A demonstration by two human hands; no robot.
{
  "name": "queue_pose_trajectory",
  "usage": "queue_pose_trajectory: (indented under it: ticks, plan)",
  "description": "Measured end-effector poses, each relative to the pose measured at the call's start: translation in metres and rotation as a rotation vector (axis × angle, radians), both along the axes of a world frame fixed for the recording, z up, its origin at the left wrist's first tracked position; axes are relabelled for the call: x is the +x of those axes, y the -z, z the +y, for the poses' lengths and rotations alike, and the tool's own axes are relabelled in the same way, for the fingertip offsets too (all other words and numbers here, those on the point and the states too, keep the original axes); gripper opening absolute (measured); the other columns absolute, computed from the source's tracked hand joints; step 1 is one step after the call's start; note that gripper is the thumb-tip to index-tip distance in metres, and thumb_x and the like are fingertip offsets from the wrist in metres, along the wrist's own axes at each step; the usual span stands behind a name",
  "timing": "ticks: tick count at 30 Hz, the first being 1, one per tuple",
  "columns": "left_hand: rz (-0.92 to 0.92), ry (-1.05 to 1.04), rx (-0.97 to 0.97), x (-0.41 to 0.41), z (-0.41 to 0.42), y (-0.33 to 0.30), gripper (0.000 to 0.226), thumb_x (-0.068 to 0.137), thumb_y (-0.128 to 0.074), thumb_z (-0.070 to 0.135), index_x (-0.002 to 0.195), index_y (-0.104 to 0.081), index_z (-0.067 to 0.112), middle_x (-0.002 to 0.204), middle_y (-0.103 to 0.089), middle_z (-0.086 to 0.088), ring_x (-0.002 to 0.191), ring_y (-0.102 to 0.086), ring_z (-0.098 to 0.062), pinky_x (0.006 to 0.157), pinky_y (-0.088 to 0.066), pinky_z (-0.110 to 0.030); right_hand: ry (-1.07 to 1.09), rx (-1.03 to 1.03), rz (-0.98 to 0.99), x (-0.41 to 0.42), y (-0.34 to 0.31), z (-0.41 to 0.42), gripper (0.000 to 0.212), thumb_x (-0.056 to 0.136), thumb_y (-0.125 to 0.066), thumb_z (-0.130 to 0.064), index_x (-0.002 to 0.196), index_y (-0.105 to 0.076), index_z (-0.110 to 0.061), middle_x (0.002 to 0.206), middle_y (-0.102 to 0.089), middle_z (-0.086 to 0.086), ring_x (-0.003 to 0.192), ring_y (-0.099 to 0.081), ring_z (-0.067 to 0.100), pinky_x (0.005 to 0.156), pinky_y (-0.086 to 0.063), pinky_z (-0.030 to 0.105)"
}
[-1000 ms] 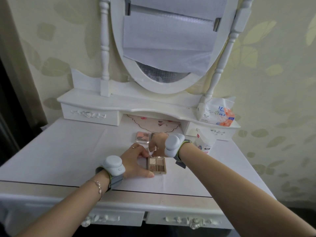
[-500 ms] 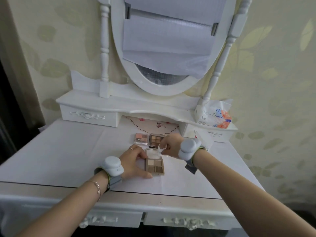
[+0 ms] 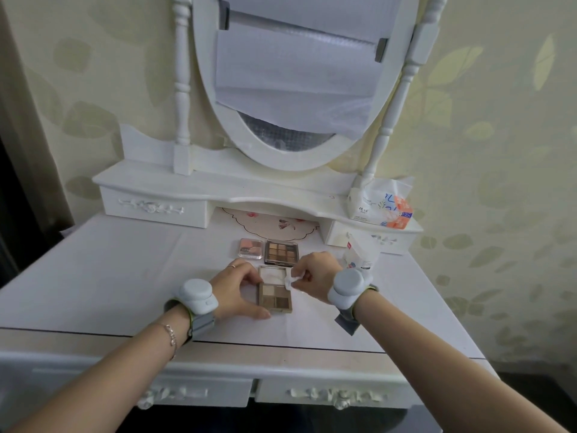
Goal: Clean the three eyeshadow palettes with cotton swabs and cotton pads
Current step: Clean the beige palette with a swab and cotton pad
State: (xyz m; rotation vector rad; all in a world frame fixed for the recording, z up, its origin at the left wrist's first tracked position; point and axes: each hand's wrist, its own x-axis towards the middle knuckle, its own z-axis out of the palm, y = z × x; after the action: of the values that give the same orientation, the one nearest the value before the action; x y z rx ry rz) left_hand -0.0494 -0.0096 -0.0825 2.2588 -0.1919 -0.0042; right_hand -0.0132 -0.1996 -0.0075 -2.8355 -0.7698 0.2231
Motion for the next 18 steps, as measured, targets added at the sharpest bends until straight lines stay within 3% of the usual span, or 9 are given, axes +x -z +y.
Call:
queue_pose_trajectory:
  ticks: [10, 18]
  plan:
    - [-0.010, 0.010, -0.015, -0.002, 0.000, -0.002, 0.067, 0.026, -0.069, 0.066, 0.082, -0.047, 0.036, 0.098, -0.042, 0.016, 0.098, -0.051, -0.007, 0.090, -0.040, -0.016, 0.008, -0.015, 0.011, -0.004, -0.003, -0.002, 0.024, 0.087, -0.062, -0.019, 0.110, -0.068, -0.011, 0.113, -0.065, 0.004, 0.102, -0.060, 0.018, 0.077, -0.038, 0.015]
    - [-0.021, 0.012, -0.030, -0.002, -0.002, -0.002, 0.067, 0.026, -0.070, 0.064, 0.082, -0.049, 0.035, 0.101, -0.046, 0.011, 0.100, -0.053, -0.010, 0.095, -0.042, -0.021, -0.042, -0.070, 0.037, -0.017, -0.007, -0.006, 0.023, 0.086, -0.063, -0.018, 0.108, -0.070, -0.012, 0.110, -0.068, 0.002, 0.099, -0.061, 0.017, 0.075, -0.036, 0.015]
